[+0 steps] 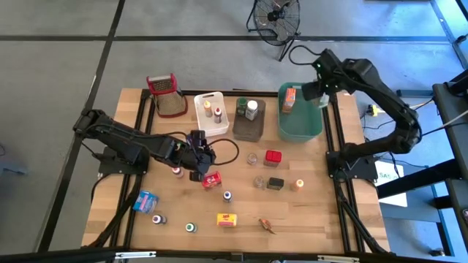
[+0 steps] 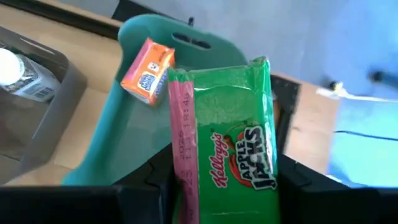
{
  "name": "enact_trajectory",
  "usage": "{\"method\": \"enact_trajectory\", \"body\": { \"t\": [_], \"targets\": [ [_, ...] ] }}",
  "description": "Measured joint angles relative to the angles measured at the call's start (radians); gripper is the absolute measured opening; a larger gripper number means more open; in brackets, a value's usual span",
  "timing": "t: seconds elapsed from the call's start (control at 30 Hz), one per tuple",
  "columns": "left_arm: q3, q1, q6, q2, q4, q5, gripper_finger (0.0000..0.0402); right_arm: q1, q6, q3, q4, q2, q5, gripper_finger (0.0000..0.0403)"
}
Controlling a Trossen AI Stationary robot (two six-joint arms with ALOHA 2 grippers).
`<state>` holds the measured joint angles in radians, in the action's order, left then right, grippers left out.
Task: Pick & Place Kitchen Items
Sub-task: Put the green cereal box into the green bin
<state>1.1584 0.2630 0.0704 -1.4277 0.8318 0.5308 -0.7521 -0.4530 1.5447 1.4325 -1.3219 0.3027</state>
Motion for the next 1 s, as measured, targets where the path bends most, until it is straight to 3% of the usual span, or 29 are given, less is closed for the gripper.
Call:
{"method": "enact_trajectory", "body": {
  "t": [0.13, 0.27, 0.5, 0.73, 1.0],
  "targets": [
    [0.0, 0.0, 0.005, 0.0, 0.012, 0.001, 0.0251, -0.068, 0.065, -0.133, -0.183, -0.001, -0.034, 0.0157],
    [0.0, 0.0, 0.009, 0.0, 0.033, 0.006, 0.0251, -0.117, 0.085, -0.255, -0.357, -0.001, 0.007, 0.0157],
    [-0.015, 0.007, 0.075, 0.044, 0.096, 0.112, 0.0251, -0.168, 0.105, -0.396, -0.525, -0.002, -0.069, 0.0157],
    [-0.11, 0.011, 0.087, 0.146, -0.013, 0.169, 0.0251, -0.17, 0.097, -0.481, -0.638, -0.002, -0.091, 0.0157],
    [-0.249, 0.011, 0.085, 0.261, -0.201, 0.165, 0.0251, -0.181, 0.094, -0.55, -0.761, -0.002, -0.099, 0.0157]
  ]
}}
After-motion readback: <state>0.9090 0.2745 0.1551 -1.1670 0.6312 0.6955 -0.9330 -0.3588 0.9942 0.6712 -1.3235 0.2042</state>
